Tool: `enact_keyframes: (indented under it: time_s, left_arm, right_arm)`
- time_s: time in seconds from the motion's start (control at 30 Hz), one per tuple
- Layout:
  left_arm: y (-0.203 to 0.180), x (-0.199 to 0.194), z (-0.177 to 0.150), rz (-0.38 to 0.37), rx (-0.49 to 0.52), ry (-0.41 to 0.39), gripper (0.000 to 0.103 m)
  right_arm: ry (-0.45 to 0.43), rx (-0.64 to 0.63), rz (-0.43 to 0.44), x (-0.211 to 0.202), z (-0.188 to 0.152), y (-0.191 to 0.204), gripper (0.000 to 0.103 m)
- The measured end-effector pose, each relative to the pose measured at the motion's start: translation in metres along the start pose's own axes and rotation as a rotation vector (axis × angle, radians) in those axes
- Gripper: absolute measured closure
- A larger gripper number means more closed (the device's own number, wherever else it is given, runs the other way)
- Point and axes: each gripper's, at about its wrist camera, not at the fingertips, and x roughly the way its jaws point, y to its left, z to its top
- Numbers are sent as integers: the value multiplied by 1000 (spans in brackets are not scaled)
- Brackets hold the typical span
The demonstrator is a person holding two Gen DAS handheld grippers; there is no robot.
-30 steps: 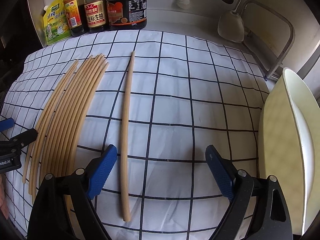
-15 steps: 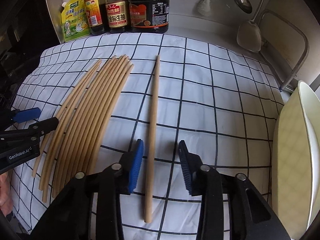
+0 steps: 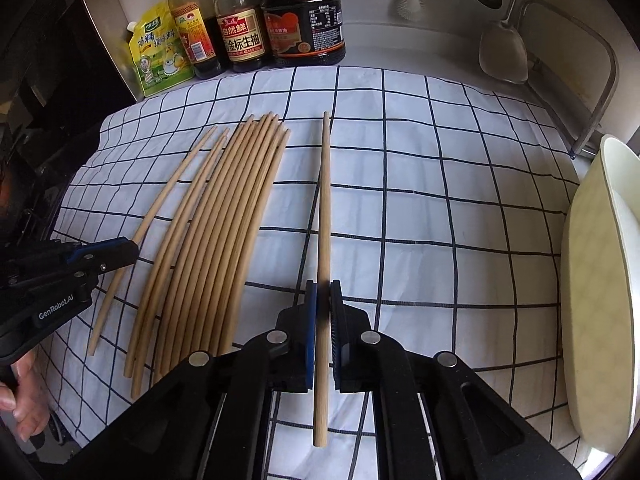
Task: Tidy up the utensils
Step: 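Close the right tool on one chopstick while the left tool grasps another, then carry both held chopsticks up and over the white basin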
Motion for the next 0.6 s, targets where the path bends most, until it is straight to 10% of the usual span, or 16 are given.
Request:
enact_keyframes:
  time_s: [0.6]
  left_arm:
    - [-93, -68, 28, -161, 200, -117, 96]
  right_arm:
    - [-158, 182, -32, -111, -17, -47, 97]
